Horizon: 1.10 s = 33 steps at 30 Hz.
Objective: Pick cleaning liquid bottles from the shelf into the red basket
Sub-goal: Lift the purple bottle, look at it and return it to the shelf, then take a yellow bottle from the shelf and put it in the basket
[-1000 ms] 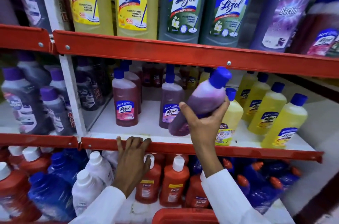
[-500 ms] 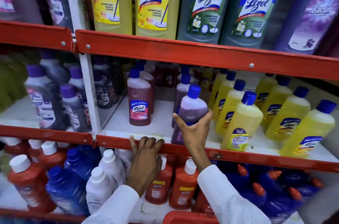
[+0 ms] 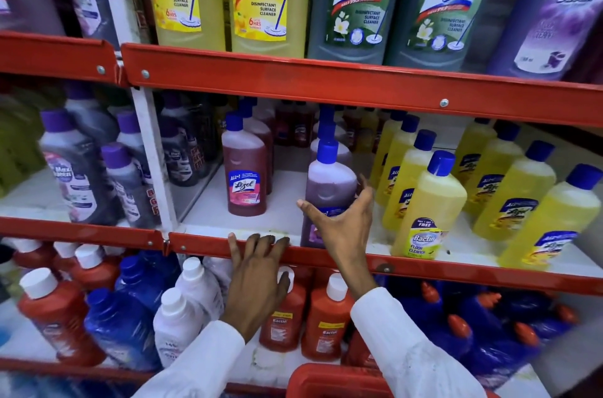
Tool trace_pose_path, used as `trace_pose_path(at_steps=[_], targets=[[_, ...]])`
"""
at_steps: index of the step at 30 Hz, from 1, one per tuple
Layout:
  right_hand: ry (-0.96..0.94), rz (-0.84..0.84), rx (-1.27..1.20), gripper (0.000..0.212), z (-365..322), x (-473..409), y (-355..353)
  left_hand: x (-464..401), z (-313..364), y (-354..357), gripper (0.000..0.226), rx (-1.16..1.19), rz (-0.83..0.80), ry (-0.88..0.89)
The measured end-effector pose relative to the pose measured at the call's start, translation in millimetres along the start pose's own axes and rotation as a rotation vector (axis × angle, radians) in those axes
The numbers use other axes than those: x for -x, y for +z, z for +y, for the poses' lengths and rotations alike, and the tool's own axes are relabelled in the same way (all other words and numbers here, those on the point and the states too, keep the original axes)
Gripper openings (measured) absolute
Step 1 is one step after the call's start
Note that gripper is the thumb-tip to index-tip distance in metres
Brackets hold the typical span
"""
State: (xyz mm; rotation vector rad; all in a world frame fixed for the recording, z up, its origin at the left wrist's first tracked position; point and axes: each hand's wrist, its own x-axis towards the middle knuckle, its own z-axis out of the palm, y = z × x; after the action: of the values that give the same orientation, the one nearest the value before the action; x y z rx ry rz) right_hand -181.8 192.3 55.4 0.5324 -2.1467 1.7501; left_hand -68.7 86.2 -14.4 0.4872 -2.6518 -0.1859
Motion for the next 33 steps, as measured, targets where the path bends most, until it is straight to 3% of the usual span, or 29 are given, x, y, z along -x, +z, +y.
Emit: trace_pose_path(at_steps=[2,7,11,15,18,23,27,31,33], targets=[[-0.018,0.047,0.018,0.110,3.3,6.4,-17.0,4.1,6.1,-1.4,0.062,-0.007,0.014,-0.021],[-0.146,0.438,-0.048,0.060,32.9,16.9,-75.9,11.3,49.1,1.1,0.049,0.041,0.211,0.126],[-0.132,0.594,0.110,0.073,56.8,0.4,-110.8,1.4,95.4,7.5,0.043,0.106,0.253,0.249],[0.014,0.329,0.231,0.106,60.0,-30.7,-119.0,-9.7,132.2,19.0,0.049,0.115,0.126,0.281],[0.047,0.145,0.121,0.100,64.2,-52.8,-123.1,-16.8,147.0,26.0,0.050,0.067,0.014,0.232],[0.053,0.078,-0.078,0.093,65.5,-66.7,-145.3,-18.7,153.1,36.0,0.049,0.053,-0.064,0.151],[-0.003,-0.109,-0.548,0.080,49.1,-72.5,-177.6,-19.6,154.2,38.6,0.049,0.117,-0.040,0.103],[0.085,-0.654,-1.252,0.074,29.1,-75.0,-198.0,-20.0,154.5,39.1,0.053,0.159,-0.060,0.099],[0.046,-0.841,-1.471,0.072,13.7,-70.2,-200.9,-19.9,153.8,38.9,0.054,0.177,-0.070,0.109]])
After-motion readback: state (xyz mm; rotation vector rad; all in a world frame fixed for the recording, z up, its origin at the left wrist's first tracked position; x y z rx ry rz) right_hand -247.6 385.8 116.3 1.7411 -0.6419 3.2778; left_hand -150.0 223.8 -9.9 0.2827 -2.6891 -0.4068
